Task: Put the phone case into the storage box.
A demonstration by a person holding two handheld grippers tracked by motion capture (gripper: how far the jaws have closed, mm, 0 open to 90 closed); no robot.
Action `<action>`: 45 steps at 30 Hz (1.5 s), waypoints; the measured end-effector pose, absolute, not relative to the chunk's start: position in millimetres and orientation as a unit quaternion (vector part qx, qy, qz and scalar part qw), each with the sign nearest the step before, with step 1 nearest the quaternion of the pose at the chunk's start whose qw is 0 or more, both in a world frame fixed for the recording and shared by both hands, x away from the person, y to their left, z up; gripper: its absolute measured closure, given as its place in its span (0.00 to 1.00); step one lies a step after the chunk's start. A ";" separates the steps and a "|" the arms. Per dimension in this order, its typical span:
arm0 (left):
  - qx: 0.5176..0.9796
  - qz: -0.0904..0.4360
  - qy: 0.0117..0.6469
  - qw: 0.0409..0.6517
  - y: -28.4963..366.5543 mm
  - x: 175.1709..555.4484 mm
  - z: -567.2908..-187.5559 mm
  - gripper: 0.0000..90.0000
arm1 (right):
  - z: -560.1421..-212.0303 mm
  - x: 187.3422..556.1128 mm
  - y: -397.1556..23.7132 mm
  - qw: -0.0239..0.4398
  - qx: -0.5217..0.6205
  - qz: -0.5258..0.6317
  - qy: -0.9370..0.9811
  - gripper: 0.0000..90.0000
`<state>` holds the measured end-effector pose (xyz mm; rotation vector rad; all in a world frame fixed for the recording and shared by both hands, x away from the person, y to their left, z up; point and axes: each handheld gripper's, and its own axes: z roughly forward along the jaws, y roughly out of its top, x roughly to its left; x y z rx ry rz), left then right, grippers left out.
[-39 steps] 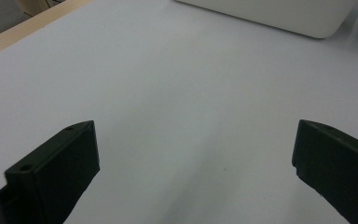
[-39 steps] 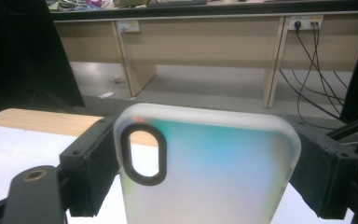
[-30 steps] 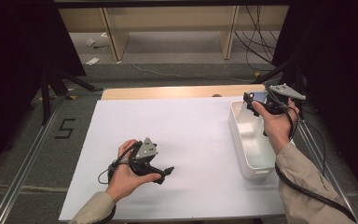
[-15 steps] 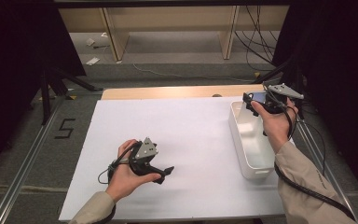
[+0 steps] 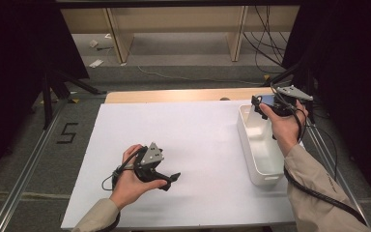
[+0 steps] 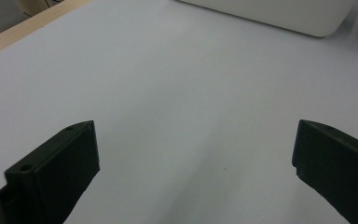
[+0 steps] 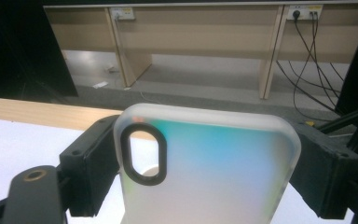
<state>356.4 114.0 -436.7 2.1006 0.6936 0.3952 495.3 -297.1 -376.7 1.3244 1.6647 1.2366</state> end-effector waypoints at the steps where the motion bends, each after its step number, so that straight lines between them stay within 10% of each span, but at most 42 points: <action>1: 0.843 0.159 0.279 0.433 114.1 356.4 -436.7 0.00 | -376.9 495.9 -297.0 0.334 0.507 0.474 0.638 0.20; 45: 0.841 0.158 0.278 0.437 114.3 356.8 -435.8 0.00 | -380.2 512.2 -288.3 0.334 0.511 0.454 0.650 0.20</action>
